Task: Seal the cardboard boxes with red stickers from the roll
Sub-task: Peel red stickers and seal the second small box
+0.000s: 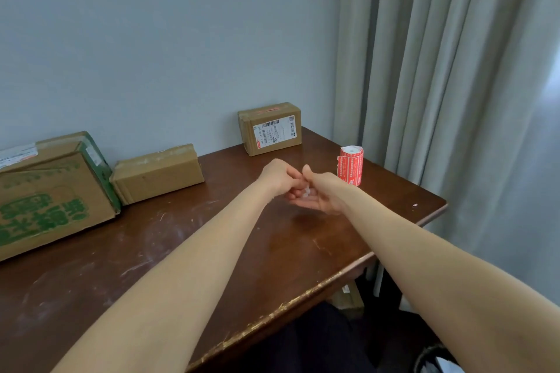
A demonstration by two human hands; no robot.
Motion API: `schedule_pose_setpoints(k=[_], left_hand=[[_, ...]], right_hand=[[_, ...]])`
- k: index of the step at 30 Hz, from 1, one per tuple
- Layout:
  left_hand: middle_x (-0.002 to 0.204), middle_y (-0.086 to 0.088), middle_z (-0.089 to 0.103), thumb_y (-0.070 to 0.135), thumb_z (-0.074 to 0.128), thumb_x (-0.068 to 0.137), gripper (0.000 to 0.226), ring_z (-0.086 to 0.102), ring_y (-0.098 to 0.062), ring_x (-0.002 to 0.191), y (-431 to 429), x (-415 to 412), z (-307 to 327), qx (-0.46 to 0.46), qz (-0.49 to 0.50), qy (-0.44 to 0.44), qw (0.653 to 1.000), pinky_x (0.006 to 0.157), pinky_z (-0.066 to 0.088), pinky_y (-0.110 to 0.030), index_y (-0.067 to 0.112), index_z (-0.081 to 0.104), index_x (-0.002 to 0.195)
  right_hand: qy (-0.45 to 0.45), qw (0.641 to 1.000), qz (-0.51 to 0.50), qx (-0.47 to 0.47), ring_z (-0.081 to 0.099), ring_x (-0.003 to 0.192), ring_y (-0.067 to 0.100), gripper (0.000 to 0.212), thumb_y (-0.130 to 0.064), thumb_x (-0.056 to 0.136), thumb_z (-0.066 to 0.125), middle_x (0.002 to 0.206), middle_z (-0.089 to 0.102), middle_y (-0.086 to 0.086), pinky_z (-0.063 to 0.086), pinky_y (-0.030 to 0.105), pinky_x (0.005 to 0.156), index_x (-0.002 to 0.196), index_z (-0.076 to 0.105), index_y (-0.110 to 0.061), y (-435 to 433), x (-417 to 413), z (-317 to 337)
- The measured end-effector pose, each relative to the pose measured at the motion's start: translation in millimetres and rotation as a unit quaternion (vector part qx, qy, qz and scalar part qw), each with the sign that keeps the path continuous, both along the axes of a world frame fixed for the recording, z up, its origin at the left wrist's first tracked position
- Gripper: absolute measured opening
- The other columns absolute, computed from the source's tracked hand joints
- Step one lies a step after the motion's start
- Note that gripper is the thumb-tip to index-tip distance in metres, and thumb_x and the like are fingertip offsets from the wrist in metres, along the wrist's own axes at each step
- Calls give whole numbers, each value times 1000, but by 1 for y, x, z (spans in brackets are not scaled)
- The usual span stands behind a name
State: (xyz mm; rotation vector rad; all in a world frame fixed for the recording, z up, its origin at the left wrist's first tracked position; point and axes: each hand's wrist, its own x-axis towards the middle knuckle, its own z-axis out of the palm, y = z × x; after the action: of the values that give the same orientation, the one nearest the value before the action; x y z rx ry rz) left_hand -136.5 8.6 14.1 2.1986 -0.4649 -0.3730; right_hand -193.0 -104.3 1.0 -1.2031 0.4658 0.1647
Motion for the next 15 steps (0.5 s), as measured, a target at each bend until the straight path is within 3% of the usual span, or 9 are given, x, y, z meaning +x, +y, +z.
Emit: schedule_pose_setpoints(k=[2,6,11,15], left_hand=[[76,-9,69,5,65,87,13,55,-14,57,-9,-7,2,28,-26,5,999,58,50,-21,9,75,95],[82,-12,70,5,66,84,13,60,-18,68,-34,-23,9,26,-49,16,998,71,53,-27,4,75,93],[77,-10,69,2,70,81,15,65,-18,68,-69,-40,13,-2,-61,-6,998,76,59,-33,3,73,96],[90,-16,69,2,71,81,18,66,-19,71,-96,-57,8,-8,-73,-12,997,71,60,-33,1,70,99]], right_hand=[[3,1000,-26,-2,69,76,25,25,-20,100,49,95,65,17,60,29,53,113,55,0,-10,-8,1],[11,995,-89,-33,68,77,20,20,-2,93,58,100,64,11,57,22,48,114,59,-3,-34,-21,0],[11,984,-154,-91,65,52,10,12,0,88,64,78,68,13,57,18,57,99,67,2,-74,-42,-8],[3,974,-193,-121,51,32,2,10,3,91,57,66,60,7,43,11,36,96,66,0,-98,-58,-15]])
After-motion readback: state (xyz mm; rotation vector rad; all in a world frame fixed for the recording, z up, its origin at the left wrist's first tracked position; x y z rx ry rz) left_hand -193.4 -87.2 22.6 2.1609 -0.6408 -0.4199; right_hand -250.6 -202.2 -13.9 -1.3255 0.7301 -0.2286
